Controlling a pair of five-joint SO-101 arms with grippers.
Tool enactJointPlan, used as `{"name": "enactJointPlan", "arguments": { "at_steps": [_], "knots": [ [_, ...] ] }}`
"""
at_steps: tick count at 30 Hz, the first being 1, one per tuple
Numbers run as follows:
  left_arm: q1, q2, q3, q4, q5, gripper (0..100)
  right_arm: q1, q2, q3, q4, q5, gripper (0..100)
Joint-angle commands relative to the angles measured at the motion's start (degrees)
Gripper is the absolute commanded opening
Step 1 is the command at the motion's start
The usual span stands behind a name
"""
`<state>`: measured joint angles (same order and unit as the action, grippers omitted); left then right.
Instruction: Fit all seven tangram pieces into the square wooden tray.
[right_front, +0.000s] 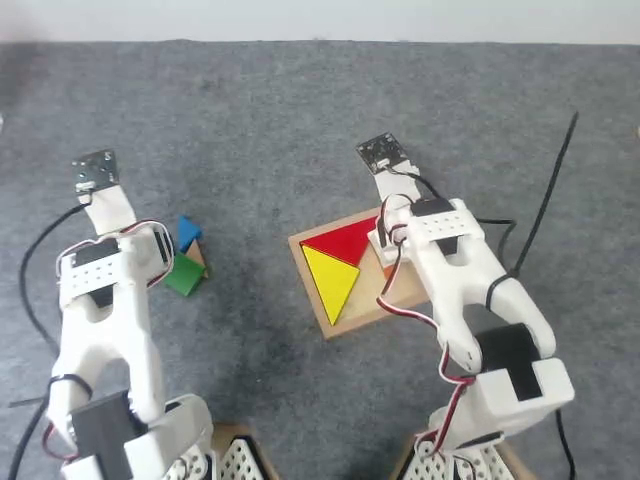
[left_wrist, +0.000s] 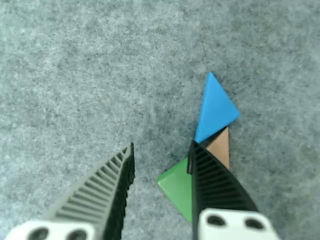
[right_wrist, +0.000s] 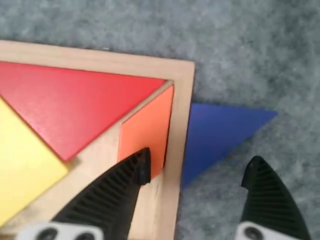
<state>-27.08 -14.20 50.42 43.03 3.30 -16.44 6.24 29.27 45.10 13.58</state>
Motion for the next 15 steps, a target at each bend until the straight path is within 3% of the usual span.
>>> {"name": "enactJointPlan", "arguments": {
  "at_steps": [1, 15],
  "knots": [
    [0.53, -0.26, -1.98, 0.09, -0.26, 17, 1.1, -0.13, -3.25, -0.57, 0.7, 30.7],
    [0.53, 0.0, -1.98, 0.09, -0.26, 17, -0.13, 1.63, -10.9, 2.07, -1.93, 31.0]
  ]
}}
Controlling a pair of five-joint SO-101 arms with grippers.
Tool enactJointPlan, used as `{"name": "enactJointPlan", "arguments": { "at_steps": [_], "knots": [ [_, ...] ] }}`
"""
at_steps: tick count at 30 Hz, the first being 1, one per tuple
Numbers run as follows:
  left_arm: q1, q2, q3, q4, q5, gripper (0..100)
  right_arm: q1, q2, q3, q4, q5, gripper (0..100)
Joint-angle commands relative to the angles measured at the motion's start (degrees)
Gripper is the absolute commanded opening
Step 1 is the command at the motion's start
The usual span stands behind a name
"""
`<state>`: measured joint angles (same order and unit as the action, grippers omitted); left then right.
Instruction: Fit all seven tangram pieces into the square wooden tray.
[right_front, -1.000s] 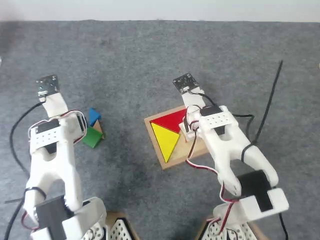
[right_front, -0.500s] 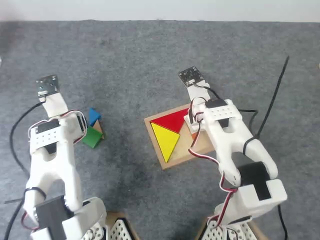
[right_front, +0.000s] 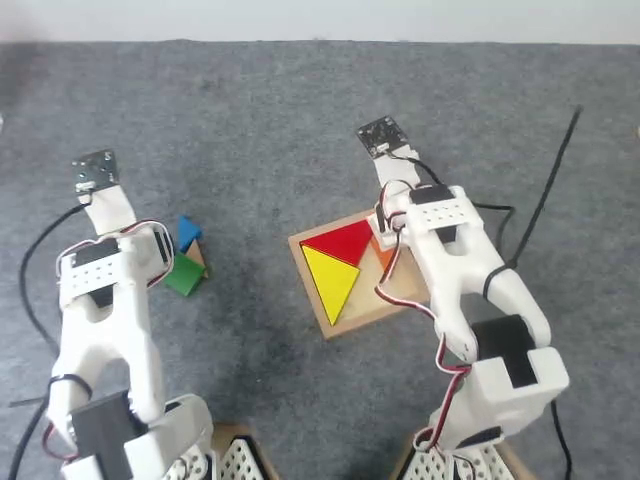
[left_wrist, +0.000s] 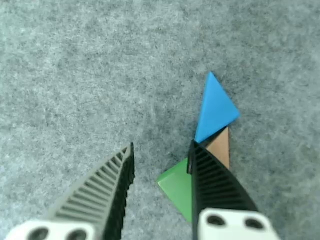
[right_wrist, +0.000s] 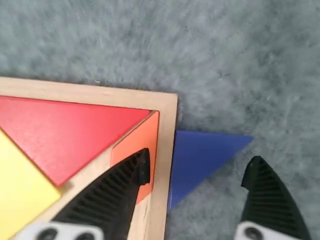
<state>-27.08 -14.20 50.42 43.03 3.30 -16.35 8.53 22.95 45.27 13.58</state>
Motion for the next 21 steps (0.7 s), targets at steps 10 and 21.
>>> {"name": "enactJointPlan", "arguments": {
  "at_steps": [10, 21],
  "knots": [
    [0.7, -15.56, 2.59, 3.6, -0.88, 17, -16.31, -13.76, -0.97, 5.05, -5.71, 31.0],
    [1.05, -7.91, -8.04, 20.66, -8.26, 26, -2.95, -26.68, 16.53, 4.53, -3.96, 30.7]
  ]
}}
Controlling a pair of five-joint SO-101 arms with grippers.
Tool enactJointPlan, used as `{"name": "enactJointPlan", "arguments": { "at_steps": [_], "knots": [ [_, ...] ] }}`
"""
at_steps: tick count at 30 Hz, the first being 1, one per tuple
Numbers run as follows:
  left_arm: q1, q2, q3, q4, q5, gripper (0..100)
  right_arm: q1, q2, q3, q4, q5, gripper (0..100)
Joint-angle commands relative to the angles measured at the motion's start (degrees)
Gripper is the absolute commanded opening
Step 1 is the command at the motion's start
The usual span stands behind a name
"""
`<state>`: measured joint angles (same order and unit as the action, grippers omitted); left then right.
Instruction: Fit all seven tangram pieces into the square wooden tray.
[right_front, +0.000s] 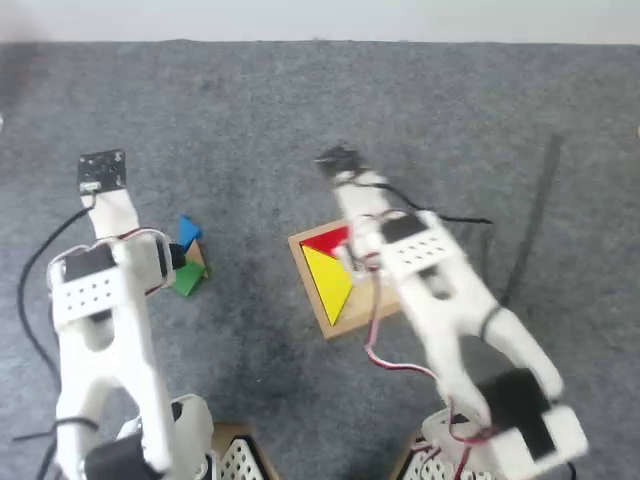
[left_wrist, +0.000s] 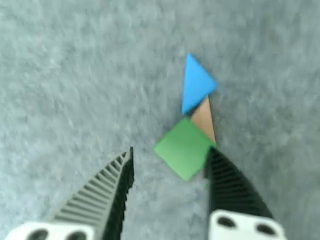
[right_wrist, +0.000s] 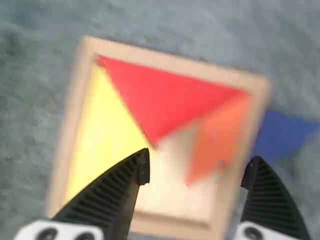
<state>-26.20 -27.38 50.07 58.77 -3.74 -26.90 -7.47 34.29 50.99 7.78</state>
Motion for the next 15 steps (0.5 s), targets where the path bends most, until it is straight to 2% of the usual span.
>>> {"name": "enactJointPlan", "arguments": {
  "at_steps": [1, 5, 9, 12, 15],
  "knots": [
    [0.09, 7.3, -9.19, 5.01, -1.23, 26, 9.8, -13.49, 7.91, -1.36, 2.55, 30.7],
    [0.88, 15.12, -13.49, 4.4, -3.34, 26, 18.07, -24.13, 21.8, -5.14, 7.21, 30.8],
    [2.02, 21.63, -17.54, 2.64, -14.77, 26, 24.66, -30.64, 31.38, -8.48, 10.11, 30.9],
    [3.08, 25.85, -22.2, 4.75, -16.88, 26, 25.01, -32.13, 32.53, -8.4, 9.32, 30.8],
    [3.6, 30.07, -28.26, 7.3, -15.21, 26, 24.48, -32.13, 32.53, -8.4, 8.62, 30.8]
  ]
}}
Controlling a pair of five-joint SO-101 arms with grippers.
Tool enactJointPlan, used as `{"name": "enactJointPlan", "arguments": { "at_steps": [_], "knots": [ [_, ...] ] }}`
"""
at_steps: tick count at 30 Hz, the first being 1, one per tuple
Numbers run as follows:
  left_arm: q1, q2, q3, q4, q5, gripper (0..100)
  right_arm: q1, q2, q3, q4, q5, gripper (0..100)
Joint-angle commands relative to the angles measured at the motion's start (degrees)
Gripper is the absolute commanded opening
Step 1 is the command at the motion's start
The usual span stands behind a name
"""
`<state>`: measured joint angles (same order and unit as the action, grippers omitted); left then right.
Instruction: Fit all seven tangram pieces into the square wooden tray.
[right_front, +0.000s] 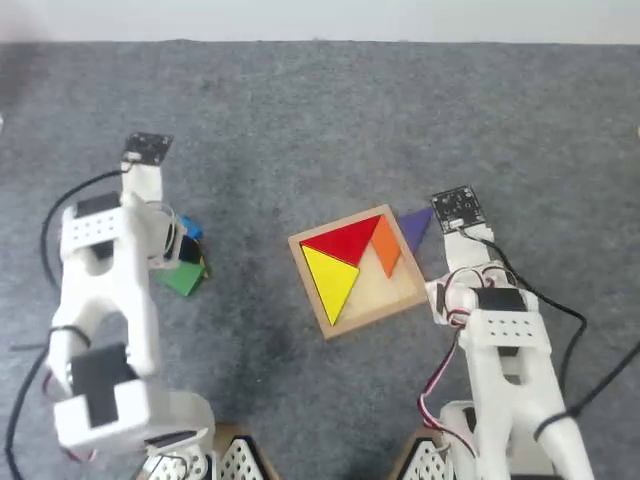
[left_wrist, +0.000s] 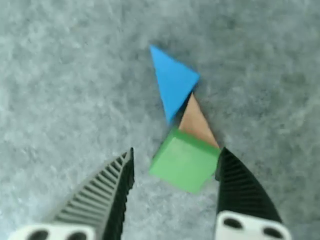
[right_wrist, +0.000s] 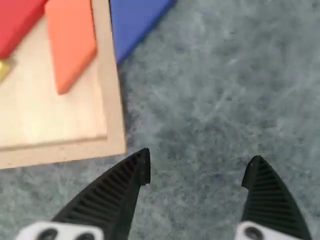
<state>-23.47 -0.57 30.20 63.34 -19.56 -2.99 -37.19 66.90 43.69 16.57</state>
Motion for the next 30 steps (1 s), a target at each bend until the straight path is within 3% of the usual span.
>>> {"name": "enactJointPlan", "arguments": {
  "at_steps": [1, 15, 23, 30],
  "knots": [
    [1.23, 4.75, -10.07, 3.08, 1.32, 26, 0.57, -2.42, -0.09, -1.19, -0.18, 30.8],
    [3.69, 15.12, -11.12, 4.92, -0.44, 25, 0.57, -2.42, 0.44, -1.71, -0.18, 30.7],
    [13.19, 15.3, -6.2, 4.48, -1.67, 23, 0.57, -2.42, 0.62, -2.51, -0.44, 30.7],
    [14.42, 15.38, -7.34, 2.9, 1.67, 19, 0.57, -2.42, 1.23, -3.47, -0.44, 30.7]
  ]
}}
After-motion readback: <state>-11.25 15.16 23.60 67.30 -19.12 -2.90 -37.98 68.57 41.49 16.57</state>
